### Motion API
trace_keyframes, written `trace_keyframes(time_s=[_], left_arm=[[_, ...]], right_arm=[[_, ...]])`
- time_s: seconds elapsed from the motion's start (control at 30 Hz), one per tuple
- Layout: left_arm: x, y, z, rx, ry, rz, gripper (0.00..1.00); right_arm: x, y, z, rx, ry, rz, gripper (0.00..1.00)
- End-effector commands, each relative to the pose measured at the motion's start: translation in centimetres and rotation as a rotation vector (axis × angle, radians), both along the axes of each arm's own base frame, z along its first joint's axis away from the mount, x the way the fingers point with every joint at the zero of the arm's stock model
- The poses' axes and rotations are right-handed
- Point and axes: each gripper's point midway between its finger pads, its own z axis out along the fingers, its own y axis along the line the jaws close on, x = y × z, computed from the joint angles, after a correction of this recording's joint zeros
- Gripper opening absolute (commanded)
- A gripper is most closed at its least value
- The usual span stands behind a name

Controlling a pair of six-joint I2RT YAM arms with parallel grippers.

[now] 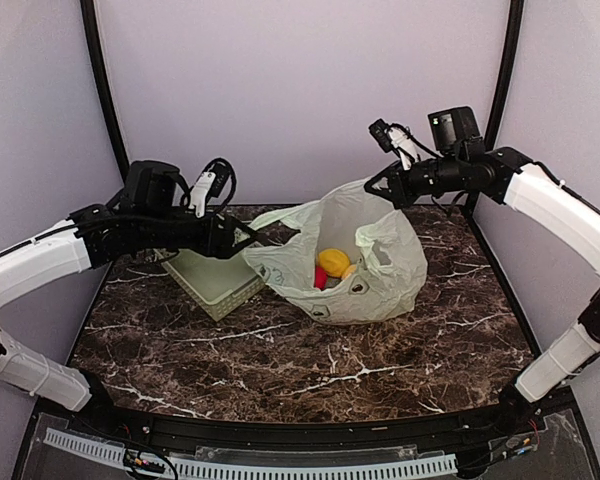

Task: Untie the knot of the plastic bag and take out the fruit
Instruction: Open the bag opening for the takeout bag.

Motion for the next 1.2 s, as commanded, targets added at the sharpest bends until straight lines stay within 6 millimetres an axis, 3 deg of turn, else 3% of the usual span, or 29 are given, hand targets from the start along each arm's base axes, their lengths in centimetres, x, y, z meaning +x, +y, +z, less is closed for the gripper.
trace_keyframes(time_s=[0.0, 0.1, 0.23, 0.33, 0.5, 0.8, 1.17], left_arm=[[-1.4, -1.1, 7.2, -0.097, -0.112, -0.120, 0.81], [-0.8, -2.1, 8.6, -0.105, -0.135, -0.150, 0.88], [0.9, -4.5, 7.4, -0.088, -0.087, -0.194, 0.92], [1.1, -6.3, 8.1, -0.137, -0.061, -0.255, 0.94], [2.1, -8.1, 7.4, -0.159, -0.019, -0.289, 0.95], [3.5, -9.8, 4.5, -0.115, 0.102, -0.299, 0.96], [4.1, -10.3, 2.0, -0.030, 0.145, -0.288, 0.93]], right_arm=[[-0.9, 0.9, 2.0, 0.072, -0.039, 0.059, 0.00], [-1.1, 1.2, 2.0, 0.077, -0.039, 0.070, 0.00], [-1.2, 1.4, 2.2, 0.080, -0.041, 0.079, 0.00], [-1.3, 1.4, 2.5, 0.081, -0.045, 0.078, 0.00], [-1.3, 1.4, 2.5, 0.081, -0.048, 0.075, 0.00], [-1.0, 1.4, 2.1, 0.077, -0.041, 0.059, 0.00], [-0.5, 1.3, 1.9, 0.067, -0.058, 0.042, 0.00]])
